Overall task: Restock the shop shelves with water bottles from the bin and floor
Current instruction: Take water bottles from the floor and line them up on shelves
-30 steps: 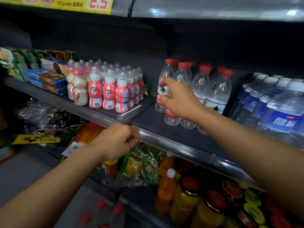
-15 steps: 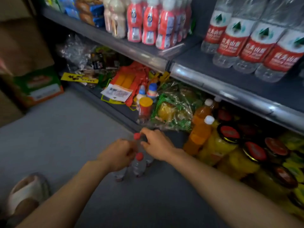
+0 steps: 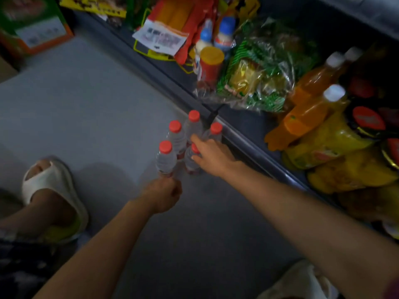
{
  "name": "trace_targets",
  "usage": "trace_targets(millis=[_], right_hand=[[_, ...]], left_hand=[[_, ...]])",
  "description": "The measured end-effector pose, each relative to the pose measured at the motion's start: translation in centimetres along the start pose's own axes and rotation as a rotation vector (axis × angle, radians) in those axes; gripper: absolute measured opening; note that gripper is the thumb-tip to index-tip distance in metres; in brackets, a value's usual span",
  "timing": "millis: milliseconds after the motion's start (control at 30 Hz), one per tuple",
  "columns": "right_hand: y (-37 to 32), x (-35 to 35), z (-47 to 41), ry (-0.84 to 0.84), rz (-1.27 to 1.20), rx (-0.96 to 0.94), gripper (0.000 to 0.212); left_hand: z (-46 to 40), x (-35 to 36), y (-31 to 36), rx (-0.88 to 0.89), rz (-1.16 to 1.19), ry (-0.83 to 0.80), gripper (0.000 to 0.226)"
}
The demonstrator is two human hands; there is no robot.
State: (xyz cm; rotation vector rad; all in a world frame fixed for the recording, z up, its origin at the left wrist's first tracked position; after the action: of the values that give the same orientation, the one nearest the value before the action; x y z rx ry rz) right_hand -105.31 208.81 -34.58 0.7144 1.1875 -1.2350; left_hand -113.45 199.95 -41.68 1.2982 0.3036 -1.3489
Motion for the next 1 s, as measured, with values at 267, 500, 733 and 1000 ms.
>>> trace_targets(millis=[267, 500, 733, 1000], right_hand=[[0.4, -0.6, -0.2, -0.012, -0.098, -0.085, 0.022], [1.4, -7.0, 2.5, 0.015, -0.176, -0.140, 0.019], [0.2, -18.1, 8.1, 0.113, -0.212, -0.214, 0.015], [-1.1, -30.9, 13.5, 0.317, -0.138, -0.254, 0.006]], left_hand=[[-0.2, 1.1, -0.9, -0.031, -0.003, -0.034, 0.025], [0.8, -5.6, 1.0, 0.022, -0.024, 0.108, 0.021], [2.5, -14.3, 6.2, 0.102, -0.087, 0.234, 0.020], [4.2, -24.6, 14.1, 0.265, -0.182, 0.396, 0.015]])
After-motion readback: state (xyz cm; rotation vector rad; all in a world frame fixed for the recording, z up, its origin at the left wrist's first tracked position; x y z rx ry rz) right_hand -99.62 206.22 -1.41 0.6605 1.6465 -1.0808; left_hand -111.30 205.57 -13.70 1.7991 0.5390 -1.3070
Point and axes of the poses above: each hand's wrist, its own z-axis away from the middle knuckle, its own x-axis out of the palm, y = z × x, the point moved 10 cm from there along -z, towards the middle knuckle, and after that the axes turned 15 degrees about x, right-handed, at the moved point
